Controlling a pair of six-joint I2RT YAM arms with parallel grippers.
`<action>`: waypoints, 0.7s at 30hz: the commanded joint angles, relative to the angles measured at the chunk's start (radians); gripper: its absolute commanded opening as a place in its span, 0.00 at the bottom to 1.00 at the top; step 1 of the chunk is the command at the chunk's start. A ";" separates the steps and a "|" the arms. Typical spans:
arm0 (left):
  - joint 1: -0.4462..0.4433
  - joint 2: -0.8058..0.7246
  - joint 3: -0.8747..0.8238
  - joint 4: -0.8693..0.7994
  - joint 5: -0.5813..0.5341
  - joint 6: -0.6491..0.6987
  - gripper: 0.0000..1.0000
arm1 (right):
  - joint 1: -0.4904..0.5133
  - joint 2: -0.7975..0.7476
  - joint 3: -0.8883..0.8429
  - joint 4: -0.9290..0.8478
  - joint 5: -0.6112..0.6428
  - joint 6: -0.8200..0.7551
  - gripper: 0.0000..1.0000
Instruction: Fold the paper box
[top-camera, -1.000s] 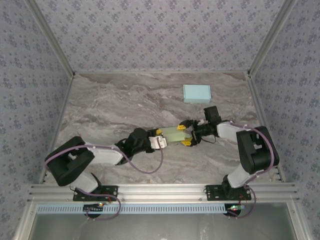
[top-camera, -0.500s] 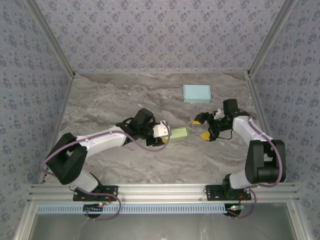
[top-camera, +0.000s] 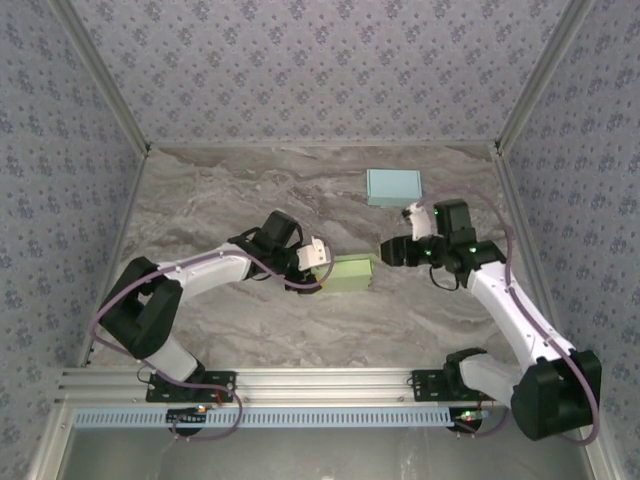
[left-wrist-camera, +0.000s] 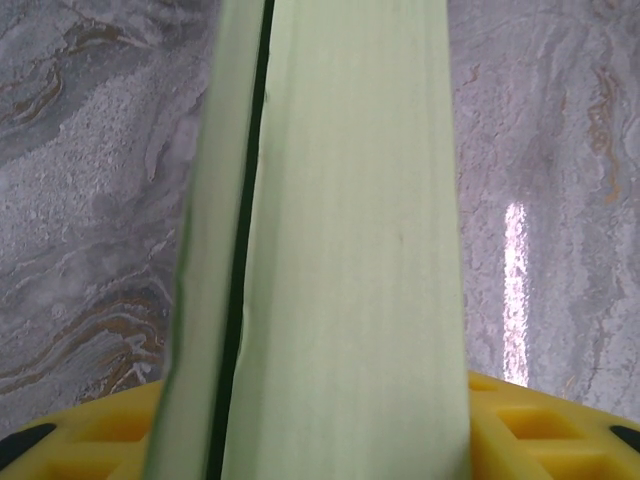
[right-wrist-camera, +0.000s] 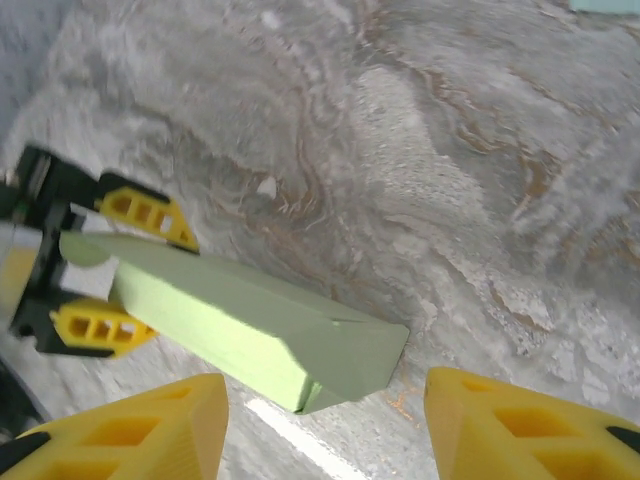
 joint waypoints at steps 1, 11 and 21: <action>0.000 -0.042 -0.017 0.028 0.049 -0.004 0.54 | 0.060 0.001 -0.030 -0.003 0.143 -0.171 0.55; 0.000 -0.030 -0.023 0.059 0.036 -0.016 0.54 | 0.157 0.070 -0.022 0.060 0.244 -0.218 0.39; 0.000 -0.024 -0.043 0.113 0.018 -0.051 0.54 | 0.223 0.053 -0.042 0.108 0.355 -0.089 0.16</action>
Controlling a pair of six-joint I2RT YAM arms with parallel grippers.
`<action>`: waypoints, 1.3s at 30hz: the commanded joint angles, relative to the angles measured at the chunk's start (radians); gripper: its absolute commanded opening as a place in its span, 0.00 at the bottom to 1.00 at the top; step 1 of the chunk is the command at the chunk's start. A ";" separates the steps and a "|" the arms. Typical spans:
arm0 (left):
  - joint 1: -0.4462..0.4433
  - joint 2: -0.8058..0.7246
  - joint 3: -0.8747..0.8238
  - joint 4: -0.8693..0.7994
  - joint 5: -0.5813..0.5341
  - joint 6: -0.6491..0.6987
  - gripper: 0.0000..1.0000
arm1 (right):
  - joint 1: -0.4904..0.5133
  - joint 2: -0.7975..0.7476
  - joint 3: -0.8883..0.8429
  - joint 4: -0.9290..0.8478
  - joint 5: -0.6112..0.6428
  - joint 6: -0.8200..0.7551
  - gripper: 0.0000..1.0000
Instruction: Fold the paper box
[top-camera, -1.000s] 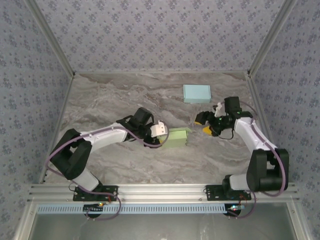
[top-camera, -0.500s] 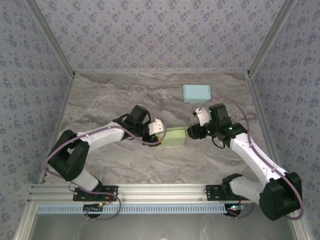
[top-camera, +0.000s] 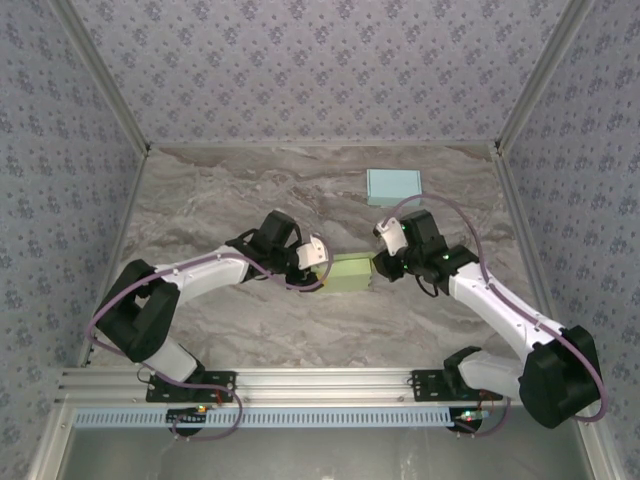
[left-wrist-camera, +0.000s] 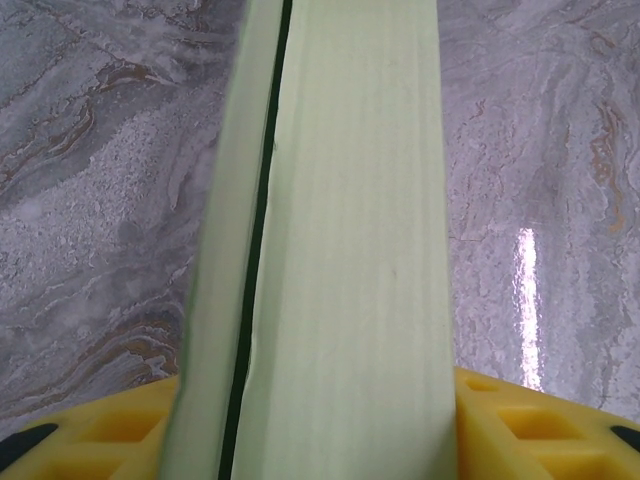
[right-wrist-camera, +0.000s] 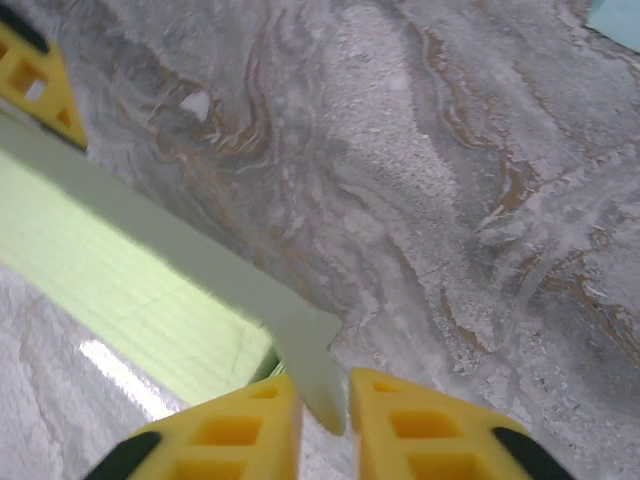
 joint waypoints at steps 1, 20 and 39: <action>0.000 -0.005 -0.013 0.039 0.012 -0.025 0.54 | 0.034 -0.015 0.009 0.035 0.058 0.086 0.14; 0.000 0.001 -0.016 0.060 0.010 -0.050 0.46 | 0.191 0.118 0.137 -0.063 0.313 0.328 0.15; 0.009 -0.061 -0.068 0.214 -0.081 -0.231 0.68 | 0.300 0.176 0.131 -0.101 0.583 0.584 0.06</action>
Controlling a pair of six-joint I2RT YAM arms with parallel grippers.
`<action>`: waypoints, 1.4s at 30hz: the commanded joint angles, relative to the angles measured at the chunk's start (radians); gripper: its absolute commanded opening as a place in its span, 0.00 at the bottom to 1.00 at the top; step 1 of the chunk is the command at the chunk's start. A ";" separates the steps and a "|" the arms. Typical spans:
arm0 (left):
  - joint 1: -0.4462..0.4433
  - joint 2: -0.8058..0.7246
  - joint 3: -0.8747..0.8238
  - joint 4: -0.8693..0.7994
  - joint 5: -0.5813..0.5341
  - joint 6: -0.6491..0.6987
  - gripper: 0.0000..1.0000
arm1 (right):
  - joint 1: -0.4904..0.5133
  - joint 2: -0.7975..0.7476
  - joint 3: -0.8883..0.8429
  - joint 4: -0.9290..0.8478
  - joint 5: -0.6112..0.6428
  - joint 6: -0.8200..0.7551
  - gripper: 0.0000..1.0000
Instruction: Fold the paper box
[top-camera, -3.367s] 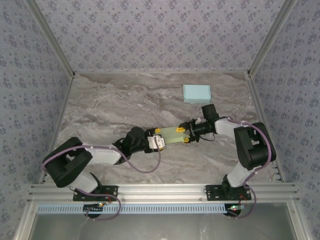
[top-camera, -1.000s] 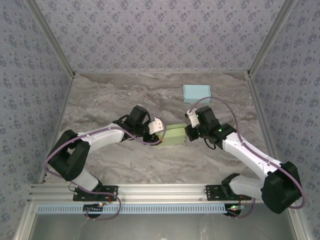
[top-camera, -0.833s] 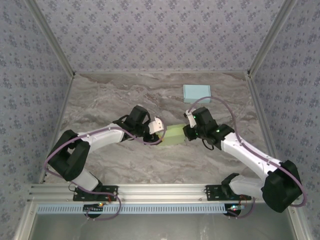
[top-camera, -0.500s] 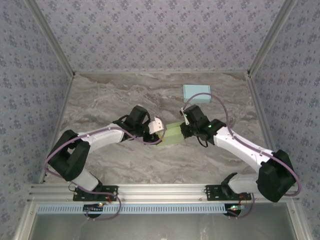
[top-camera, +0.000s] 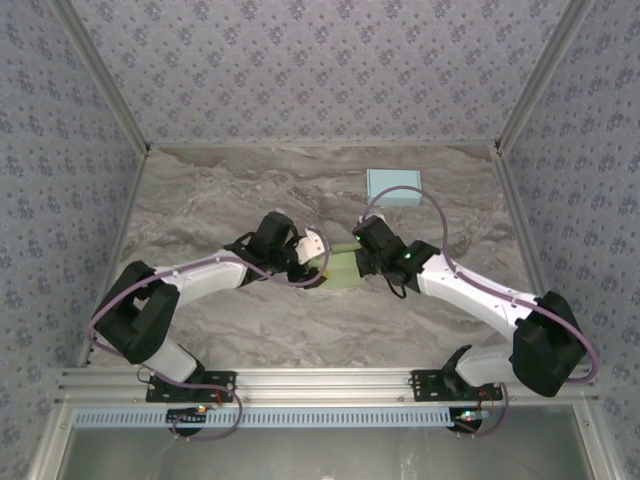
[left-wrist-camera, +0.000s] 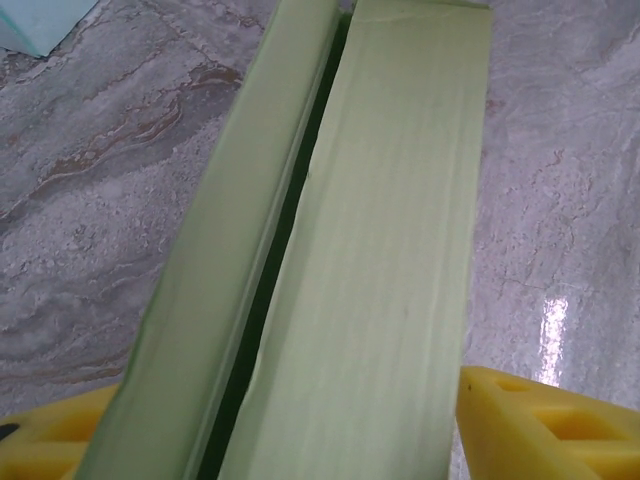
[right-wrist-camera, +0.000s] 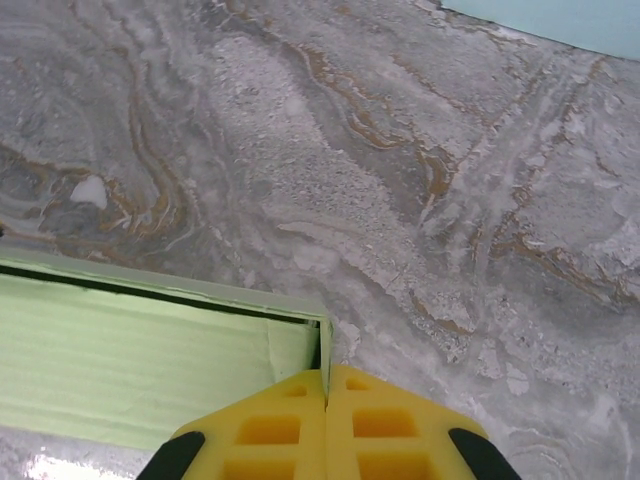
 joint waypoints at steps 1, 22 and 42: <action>0.006 -0.051 -0.021 0.068 0.003 -0.063 0.69 | 0.021 0.010 -0.007 -0.044 0.099 0.119 0.06; -0.062 -0.281 -0.068 -0.016 -0.402 -0.527 0.73 | 0.084 0.020 -0.011 -0.040 0.188 0.224 0.07; 0.091 -0.127 0.039 0.077 -0.273 -0.517 0.70 | 0.081 0.050 0.034 -0.051 0.155 0.196 0.08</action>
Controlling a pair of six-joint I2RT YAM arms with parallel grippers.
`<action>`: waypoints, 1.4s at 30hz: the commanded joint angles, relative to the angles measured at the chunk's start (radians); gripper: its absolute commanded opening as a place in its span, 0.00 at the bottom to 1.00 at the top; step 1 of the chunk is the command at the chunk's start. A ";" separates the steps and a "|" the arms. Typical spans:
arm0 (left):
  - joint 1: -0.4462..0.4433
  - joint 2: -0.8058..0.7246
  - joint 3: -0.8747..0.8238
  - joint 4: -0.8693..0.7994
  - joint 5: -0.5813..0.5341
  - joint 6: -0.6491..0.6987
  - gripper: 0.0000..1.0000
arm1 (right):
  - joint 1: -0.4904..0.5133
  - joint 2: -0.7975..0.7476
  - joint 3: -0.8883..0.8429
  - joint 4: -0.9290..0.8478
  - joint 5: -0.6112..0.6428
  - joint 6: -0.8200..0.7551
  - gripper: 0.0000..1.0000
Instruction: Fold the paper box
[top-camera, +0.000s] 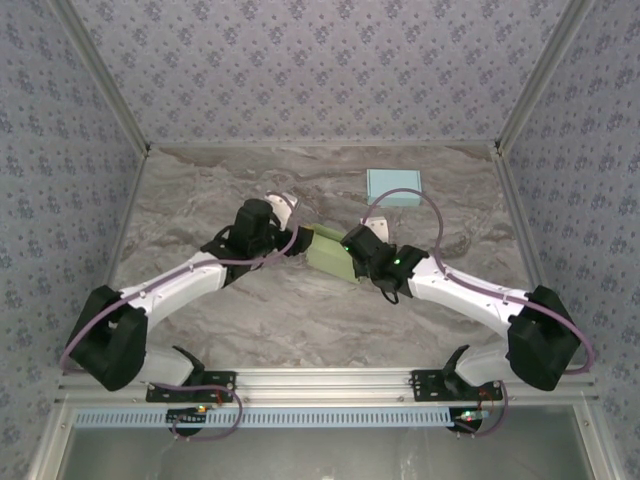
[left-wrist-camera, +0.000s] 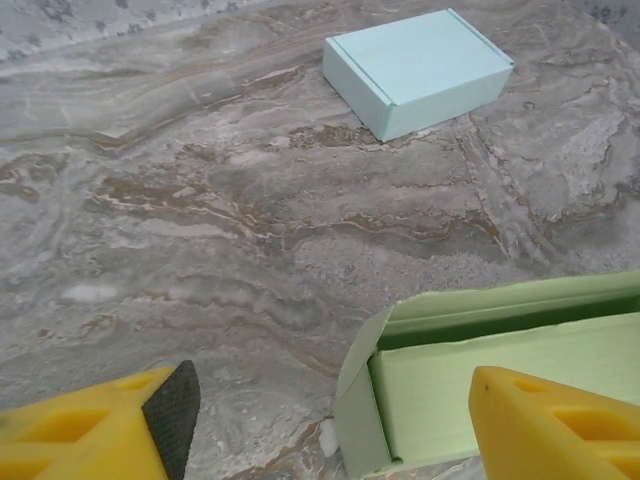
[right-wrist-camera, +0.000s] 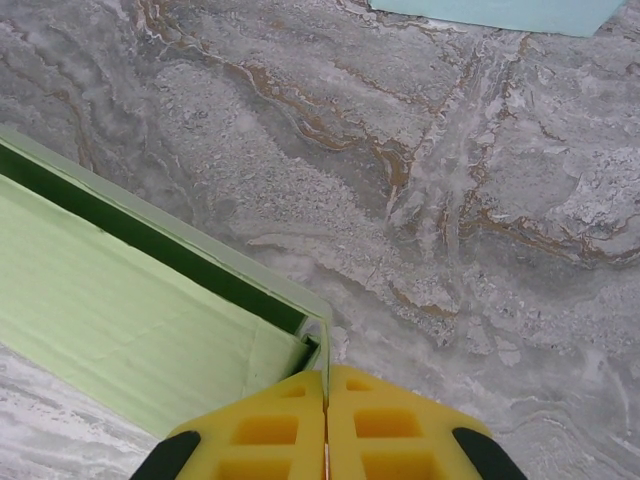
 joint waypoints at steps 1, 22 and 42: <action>0.027 0.035 0.026 0.028 0.104 0.001 0.68 | 0.003 0.014 0.032 -0.040 -0.005 0.004 0.08; 0.043 0.172 0.102 0.026 0.230 0.051 0.60 | 0.019 0.017 0.048 -0.057 -0.002 0.016 0.08; -0.035 0.159 0.060 0.079 0.166 -0.024 0.10 | 0.059 0.094 0.118 -0.113 0.046 0.134 0.09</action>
